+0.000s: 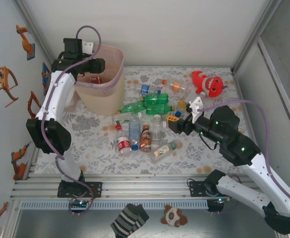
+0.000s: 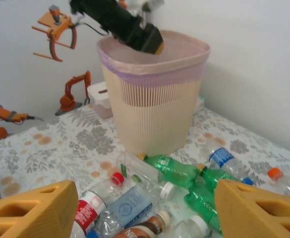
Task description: Put the plastic bottles in the bin
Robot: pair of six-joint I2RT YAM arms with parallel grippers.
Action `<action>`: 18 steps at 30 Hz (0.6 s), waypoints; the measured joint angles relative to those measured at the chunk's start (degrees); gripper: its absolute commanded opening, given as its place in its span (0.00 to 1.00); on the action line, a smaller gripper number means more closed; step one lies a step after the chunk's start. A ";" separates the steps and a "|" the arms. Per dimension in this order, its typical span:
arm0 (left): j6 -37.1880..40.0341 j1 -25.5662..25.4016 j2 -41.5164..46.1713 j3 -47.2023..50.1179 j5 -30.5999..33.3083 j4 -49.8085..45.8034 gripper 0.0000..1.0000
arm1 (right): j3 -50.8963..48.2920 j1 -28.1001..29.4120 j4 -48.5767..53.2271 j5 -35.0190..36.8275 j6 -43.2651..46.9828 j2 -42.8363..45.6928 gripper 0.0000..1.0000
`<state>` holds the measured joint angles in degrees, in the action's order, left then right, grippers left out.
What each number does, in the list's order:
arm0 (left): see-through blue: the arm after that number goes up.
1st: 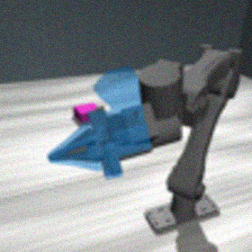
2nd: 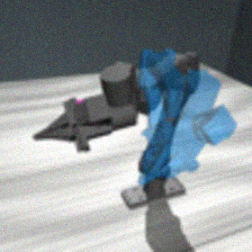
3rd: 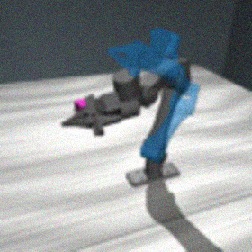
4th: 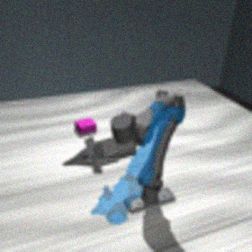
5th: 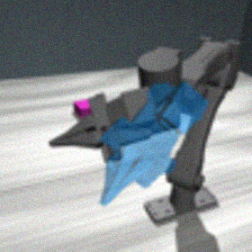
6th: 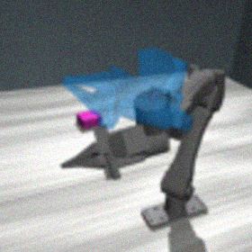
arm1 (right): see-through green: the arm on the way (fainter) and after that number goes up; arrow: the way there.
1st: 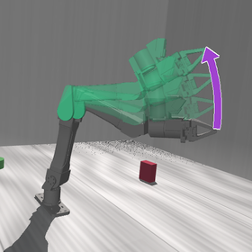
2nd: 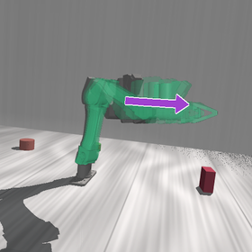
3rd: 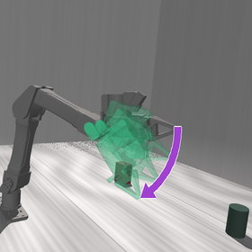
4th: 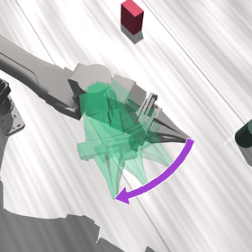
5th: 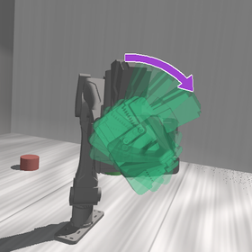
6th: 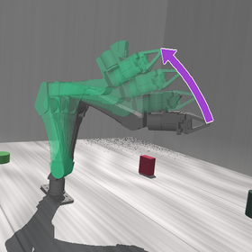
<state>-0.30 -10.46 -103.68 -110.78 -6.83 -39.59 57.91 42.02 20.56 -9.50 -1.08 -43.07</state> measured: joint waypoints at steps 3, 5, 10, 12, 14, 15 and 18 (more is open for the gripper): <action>-0.59 0.00 2.82 0.66 -2.12 0.15 0.67 | 0.02 0.04 1.64 0.61 -0.68 -0.94 0.72; -0.96 0.00 4.72 1.29 -3.67 0.37 0.68 | 0.02 0.09 2.80 1.05 -1.64 -1.44 0.72; -2.32 0.00 11.69 7.69 -9.27 3.69 0.69 | -0.07 0.13 5.18 1.75 -5.77 -2.23 0.72; -3.28 0.00 14.93 11.63 -12.00 5.90 0.69 | -0.48 0.13 5.86 2.14 -7.76 -2.23 0.72; -4.39 -0.02 17.66 15.13 -14.32 8.31 0.70 | -1.16 0.13 6.49 2.91 -9.97 -2.23 0.73; -4.92 0.00 18.80 16.57 -15.26 9.31 0.70 | -1.53 0.13 6.78 3.30 -11.15 -2.23 0.73; -6.73 0.00 22.01 20.20 -17.94 12.09 0.70 | -2.64 0.13 8.41 5.18 -15.98 -2.23 0.73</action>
<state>-7.03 -10.46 -81.67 -90.59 -24.77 -27.51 55.27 42.15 28.97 -4.32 -17.06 -45.30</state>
